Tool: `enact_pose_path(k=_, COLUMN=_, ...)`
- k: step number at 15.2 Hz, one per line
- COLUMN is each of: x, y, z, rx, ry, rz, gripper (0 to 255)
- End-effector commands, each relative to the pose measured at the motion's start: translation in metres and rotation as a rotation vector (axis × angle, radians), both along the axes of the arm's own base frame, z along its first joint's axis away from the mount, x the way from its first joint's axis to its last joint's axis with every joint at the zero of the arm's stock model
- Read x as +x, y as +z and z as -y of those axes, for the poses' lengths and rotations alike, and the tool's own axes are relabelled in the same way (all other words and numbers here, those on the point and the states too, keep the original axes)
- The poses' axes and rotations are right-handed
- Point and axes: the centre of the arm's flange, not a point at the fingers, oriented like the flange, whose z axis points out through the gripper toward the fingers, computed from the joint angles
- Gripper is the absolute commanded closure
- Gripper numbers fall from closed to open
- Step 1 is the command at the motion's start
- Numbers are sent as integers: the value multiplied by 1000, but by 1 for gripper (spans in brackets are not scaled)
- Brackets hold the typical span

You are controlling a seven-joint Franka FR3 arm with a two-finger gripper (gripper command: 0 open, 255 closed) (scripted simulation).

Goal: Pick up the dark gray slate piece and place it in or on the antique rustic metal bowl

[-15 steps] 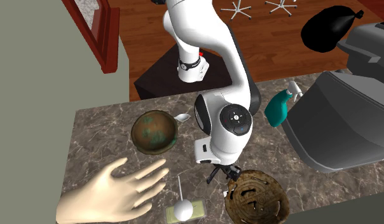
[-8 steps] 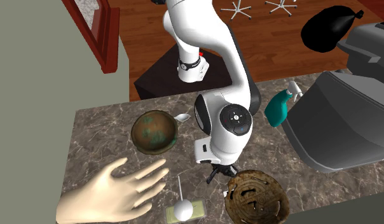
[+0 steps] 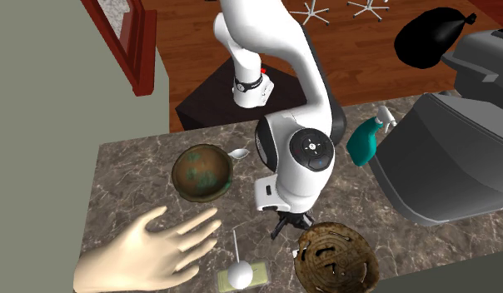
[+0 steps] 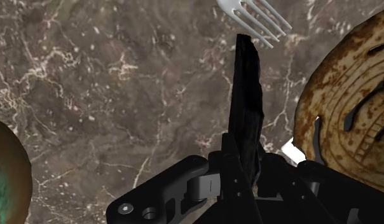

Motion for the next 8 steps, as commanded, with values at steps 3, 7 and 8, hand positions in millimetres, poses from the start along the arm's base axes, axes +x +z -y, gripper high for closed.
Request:
enact_pose_path(k=3, x=0, y=20, z=0, rx=0, ry=0, rz=0, gripper=255)
enact_pose_path(k=7, x=0, y=41, z=0, rx=0, ry=0, rz=0, gripper=255)
enact_pose_path(k=8, x=0, y=46, z=0, rx=0, ry=0, rz=0, gripper=255)
